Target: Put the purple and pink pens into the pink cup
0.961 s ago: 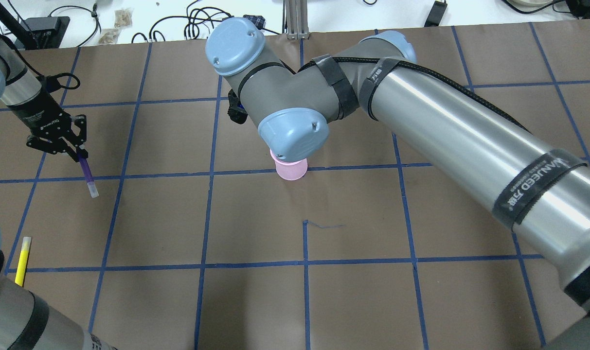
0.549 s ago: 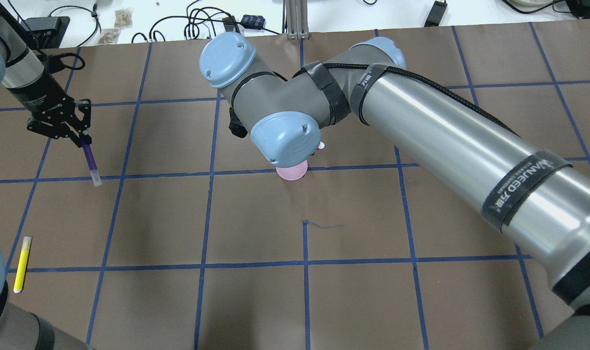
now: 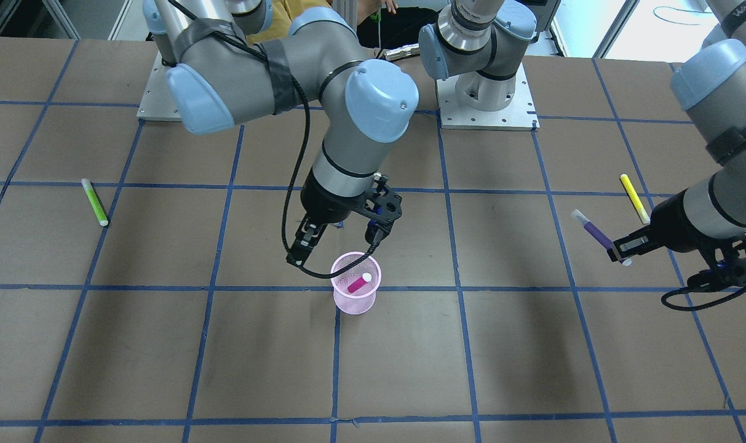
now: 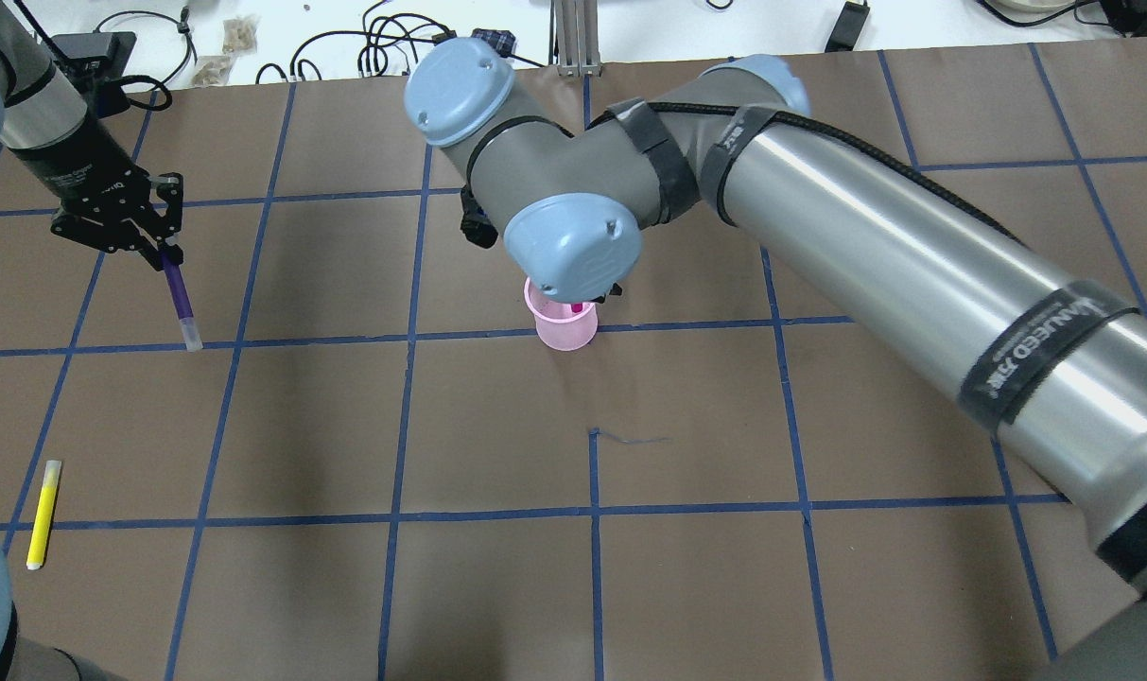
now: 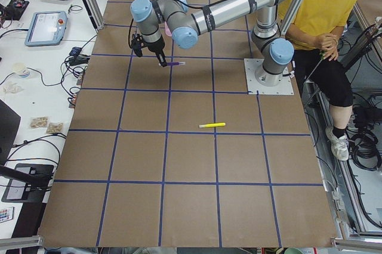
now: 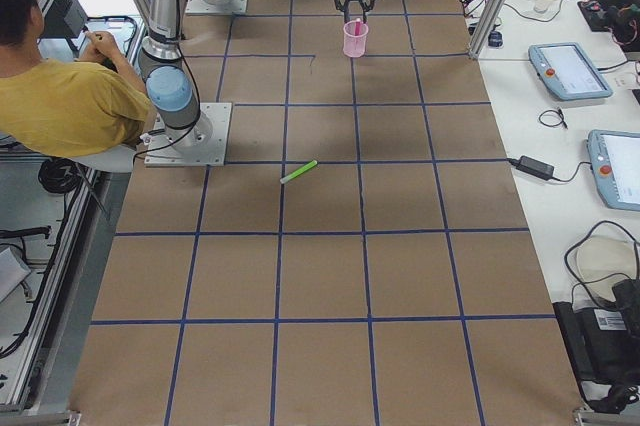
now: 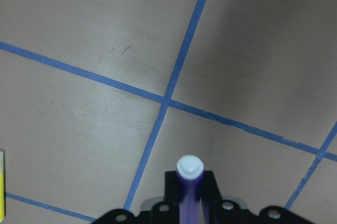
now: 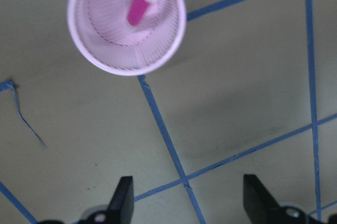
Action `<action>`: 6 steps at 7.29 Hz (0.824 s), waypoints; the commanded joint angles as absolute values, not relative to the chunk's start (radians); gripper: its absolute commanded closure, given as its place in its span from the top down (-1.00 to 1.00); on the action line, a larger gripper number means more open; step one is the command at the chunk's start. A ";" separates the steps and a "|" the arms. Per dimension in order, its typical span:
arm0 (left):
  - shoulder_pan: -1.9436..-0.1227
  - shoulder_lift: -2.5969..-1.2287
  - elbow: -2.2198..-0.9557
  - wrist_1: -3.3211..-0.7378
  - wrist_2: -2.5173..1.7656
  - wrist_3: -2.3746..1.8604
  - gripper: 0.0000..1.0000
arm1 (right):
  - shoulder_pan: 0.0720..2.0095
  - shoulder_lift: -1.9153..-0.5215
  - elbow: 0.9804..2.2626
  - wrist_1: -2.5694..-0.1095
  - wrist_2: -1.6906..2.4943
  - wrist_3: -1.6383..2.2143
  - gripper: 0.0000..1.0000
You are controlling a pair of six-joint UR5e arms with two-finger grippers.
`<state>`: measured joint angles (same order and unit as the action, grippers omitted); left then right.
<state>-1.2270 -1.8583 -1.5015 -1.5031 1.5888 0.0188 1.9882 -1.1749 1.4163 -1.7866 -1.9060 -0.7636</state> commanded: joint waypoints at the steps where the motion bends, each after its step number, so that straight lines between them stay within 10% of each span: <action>1: -1.302 -1.806 -1.502 -1.497 1.562 -0.003 -1.00 | 1.803 -1.306 1.414 -1.776 -1.809 -0.775 0.82; 6: -1.690 -1.828 -1.522 -1.173 1.597 -0.439 -1.00 | 1.444 -1.535 1.427 -1.452 -1.632 -0.576 0.66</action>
<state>-1.5980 -1.8088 -1.5075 -1.3043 1.5937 -0.3832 1.4819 -1.5073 1.4257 -1.5064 -1.6414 -0.6687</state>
